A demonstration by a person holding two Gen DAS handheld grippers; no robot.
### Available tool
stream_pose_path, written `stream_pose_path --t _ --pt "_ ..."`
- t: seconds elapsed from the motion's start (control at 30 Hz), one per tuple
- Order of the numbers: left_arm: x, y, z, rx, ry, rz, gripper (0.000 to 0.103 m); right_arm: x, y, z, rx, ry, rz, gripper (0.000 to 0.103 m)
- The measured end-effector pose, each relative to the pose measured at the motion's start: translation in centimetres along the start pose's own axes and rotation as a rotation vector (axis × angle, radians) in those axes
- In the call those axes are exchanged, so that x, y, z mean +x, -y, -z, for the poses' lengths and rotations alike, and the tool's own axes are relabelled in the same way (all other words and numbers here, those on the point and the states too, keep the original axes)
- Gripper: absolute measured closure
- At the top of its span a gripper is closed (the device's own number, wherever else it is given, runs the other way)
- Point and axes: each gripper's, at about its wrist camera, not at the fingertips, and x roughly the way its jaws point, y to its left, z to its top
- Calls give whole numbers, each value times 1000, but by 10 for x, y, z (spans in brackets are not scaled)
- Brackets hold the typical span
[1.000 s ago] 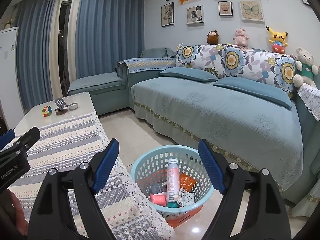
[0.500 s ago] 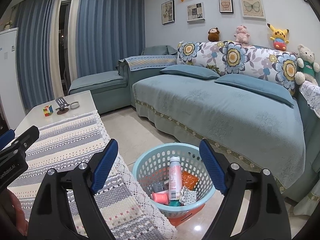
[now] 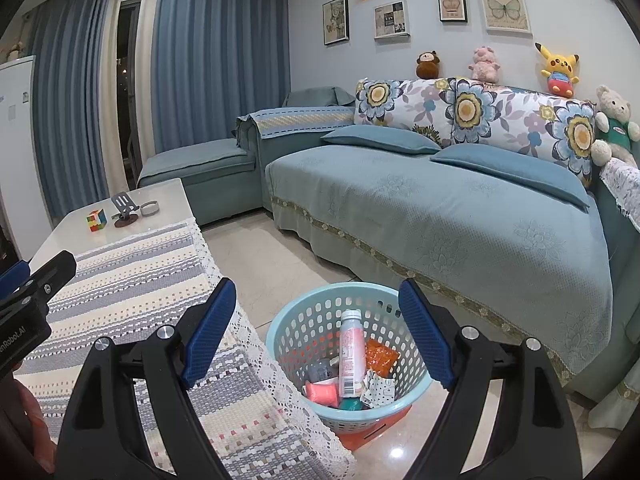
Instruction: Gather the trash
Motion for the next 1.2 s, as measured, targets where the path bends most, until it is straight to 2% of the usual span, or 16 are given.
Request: stream_pose_path --t 1.2 --pt "-2 3 3 -5 3 -7 9 7 1 3 13 -21 -11 22"
